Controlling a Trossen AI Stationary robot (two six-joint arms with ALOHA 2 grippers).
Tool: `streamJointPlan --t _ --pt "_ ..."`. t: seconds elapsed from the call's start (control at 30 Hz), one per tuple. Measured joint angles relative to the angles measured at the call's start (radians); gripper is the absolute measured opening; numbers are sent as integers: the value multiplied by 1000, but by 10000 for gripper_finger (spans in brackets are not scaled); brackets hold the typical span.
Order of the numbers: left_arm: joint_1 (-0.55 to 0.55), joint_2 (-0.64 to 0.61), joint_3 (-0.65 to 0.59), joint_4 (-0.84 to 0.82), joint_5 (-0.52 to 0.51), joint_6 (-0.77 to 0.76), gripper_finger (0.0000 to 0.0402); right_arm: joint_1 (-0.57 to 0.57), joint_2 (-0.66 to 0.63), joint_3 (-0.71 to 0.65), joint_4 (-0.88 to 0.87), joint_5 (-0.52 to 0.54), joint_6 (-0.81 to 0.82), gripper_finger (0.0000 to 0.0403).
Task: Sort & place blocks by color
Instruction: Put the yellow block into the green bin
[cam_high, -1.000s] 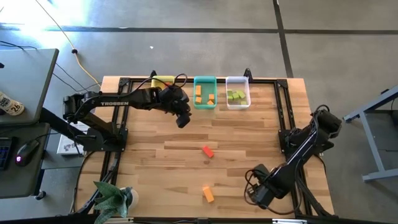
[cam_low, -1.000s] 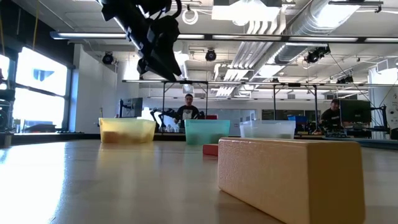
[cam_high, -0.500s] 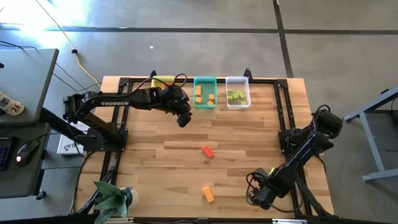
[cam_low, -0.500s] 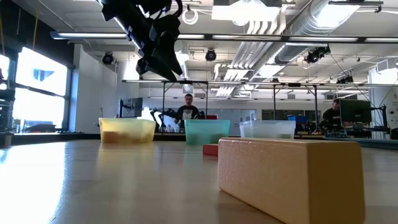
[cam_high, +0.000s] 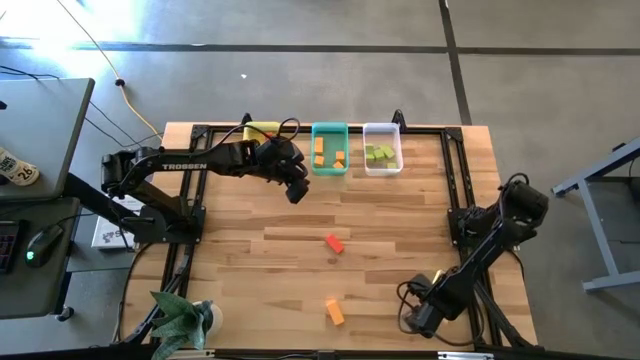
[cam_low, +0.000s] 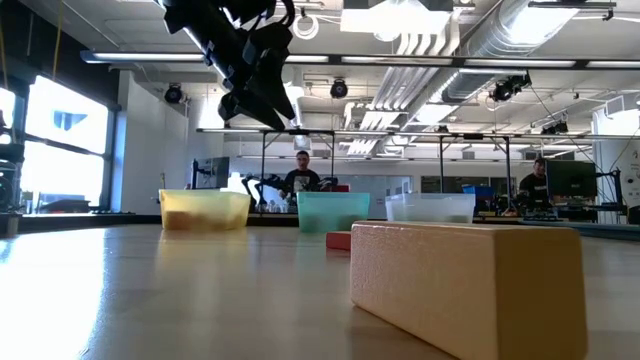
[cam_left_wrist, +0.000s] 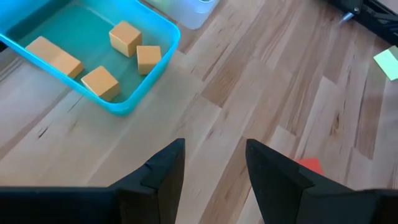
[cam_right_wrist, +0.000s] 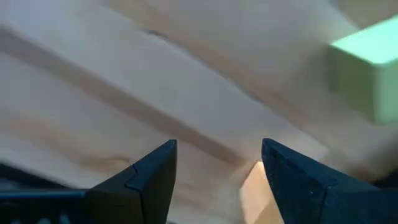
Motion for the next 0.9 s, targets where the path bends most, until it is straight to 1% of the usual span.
streamJointPlan --t 0.2,0.5,0.73,0.9 --pt "0 0 0 28 0 -27 157 7 2 4 -39 -32 0 222" --pt "0 0 0 75 -1 -27 157 7 2 4 -90 -104 22 222" --pt "0 0 0 87 -3 -27 157 11 2 4 -92 -183 52 222" --pt "0 0 0 94 -4 -27 157 28 2 4 -92 -185 23 222"
